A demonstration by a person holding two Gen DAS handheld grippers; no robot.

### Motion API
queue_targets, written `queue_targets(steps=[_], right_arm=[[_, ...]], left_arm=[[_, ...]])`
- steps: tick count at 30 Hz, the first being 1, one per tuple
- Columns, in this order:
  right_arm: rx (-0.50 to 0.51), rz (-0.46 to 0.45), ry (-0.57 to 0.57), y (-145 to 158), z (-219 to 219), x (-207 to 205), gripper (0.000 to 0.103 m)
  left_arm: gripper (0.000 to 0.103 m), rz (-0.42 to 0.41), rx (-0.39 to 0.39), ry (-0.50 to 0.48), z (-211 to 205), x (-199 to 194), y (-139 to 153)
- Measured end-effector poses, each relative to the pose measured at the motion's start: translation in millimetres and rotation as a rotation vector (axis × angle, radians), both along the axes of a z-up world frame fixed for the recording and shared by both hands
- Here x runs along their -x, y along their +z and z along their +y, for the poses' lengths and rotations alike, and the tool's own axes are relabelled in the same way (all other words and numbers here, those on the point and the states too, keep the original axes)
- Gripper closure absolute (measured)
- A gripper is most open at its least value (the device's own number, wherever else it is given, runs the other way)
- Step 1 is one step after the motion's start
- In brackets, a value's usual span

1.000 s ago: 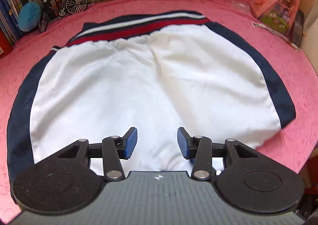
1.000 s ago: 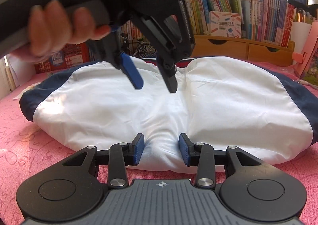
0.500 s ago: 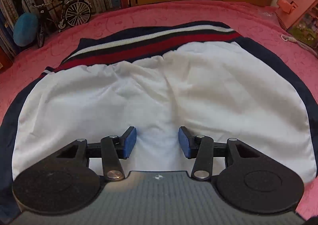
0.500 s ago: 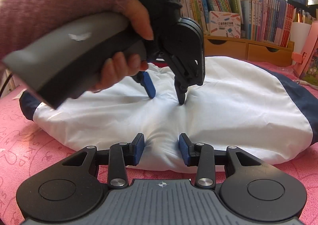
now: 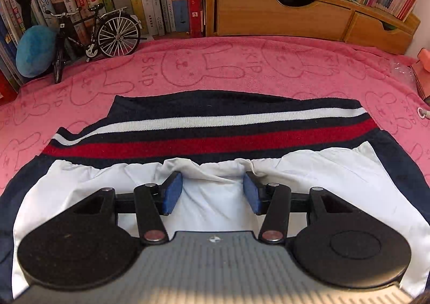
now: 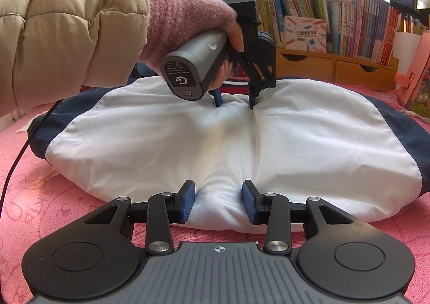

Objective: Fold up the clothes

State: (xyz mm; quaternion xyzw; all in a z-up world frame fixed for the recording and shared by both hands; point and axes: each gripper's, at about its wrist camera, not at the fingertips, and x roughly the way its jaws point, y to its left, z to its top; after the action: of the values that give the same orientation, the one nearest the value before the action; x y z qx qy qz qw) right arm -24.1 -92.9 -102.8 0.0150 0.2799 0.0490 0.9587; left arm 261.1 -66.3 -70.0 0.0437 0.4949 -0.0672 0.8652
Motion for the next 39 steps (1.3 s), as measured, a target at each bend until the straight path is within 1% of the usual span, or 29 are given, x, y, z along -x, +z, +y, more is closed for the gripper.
queue_targets(steps=[12,16,17,18,19,21,22,24,25,27,28,29,31,32,33,36,39], right_arm=[[0.008,-0.001,0.002,-0.2,0.5,0.2,0.064],[0.003,0.001,0.002,-0.3,-0.4,0.5,0.063],[-0.001,0.002,0.003,-0.4,-0.9,0.4,0.063],[-0.002,0.002,0.004,-0.4,-1.2,0.3,0.063],[-0.004,0.002,0.006,-0.4,-1.5,0.2,0.062],[-0.008,0.003,0.006,-0.6,-2.5,0.4,0.062],[-0.009,0.002,0.007,-0.6,-2.8,0.7,0.062],[-0.025,0.000,0.018,-0.4,-4.9,1.5,0.061],[-0.039,-0.001,0.027,-0.2,-6.5,2.0,0.055],[-0.093,-0.014,0.042,1.2,-14.3,4.9,0.051],[-0.128,-0.026,0.033,2.6,-21.0,7.5,0.051],[-0.155,-0.039,0.012,4.5,-27.9,10.4,0.051],[-0.172,-0.061,-0.049,9.2,-39.8,16.6,0.051],[-0.168,-0.070,-0.079,11.5,-45.8,19.8,0.051],[-0.170,-0.075,-0.100,13.0,-52.6,23.2,0.051],[-0.182,-0.077,-0.159,16.4,-77.6,30.2,0.050],[-0.180,-0.088,-0.203,19.9,-99.8,30.9,0.050]], left_arm=[[0.053,-0.005,0.020,-0.001,3.2,-1.1,-0.1],[0.053,0.000,-0.003,-0.024,2.4,1.9,2.0],[0.057,0.012,0.010,-0.025,5.8,4.0,6.1],[0.059,0.018,0.042,-0.024,11.0,8.6,12.7],[0.059,0.006,0.076,-0.032,16.8,16.6,21.4],[0.059,-0.066,0.112,-0.051,28.5,43.9,40.8],[0.059,-0.118,0.117,-0.054,35.6,62.2,50.0],[0.055,-0.230,0.123,-0.049,50.7,102.6,65.8],[0.053,-0.295,0.121,-0.032,59.5,127.6,70.9],[0.048,-0.386,0.117,0.029,75.0,172.7,71.3],[0.047,-0.423,0.116,0.071,83.7,194.2,67.7],[0.047,-0.457,0.120,0.113,92.7,213.8,62.3],[0.045,-0.523,0.134,0.194,111.1,250.0,49.1],[0.039,-0.541,0.141,0.219,120.1,264.3,42.7],[0.036,-0.541,0.142,0.233,127.3,273.1,36.8],[0.035,-0.502,0.136,0.288,144.3,283.9,21.9],[0.035,-0.466,0.167,0.364,166.6,286.0,14.6]])
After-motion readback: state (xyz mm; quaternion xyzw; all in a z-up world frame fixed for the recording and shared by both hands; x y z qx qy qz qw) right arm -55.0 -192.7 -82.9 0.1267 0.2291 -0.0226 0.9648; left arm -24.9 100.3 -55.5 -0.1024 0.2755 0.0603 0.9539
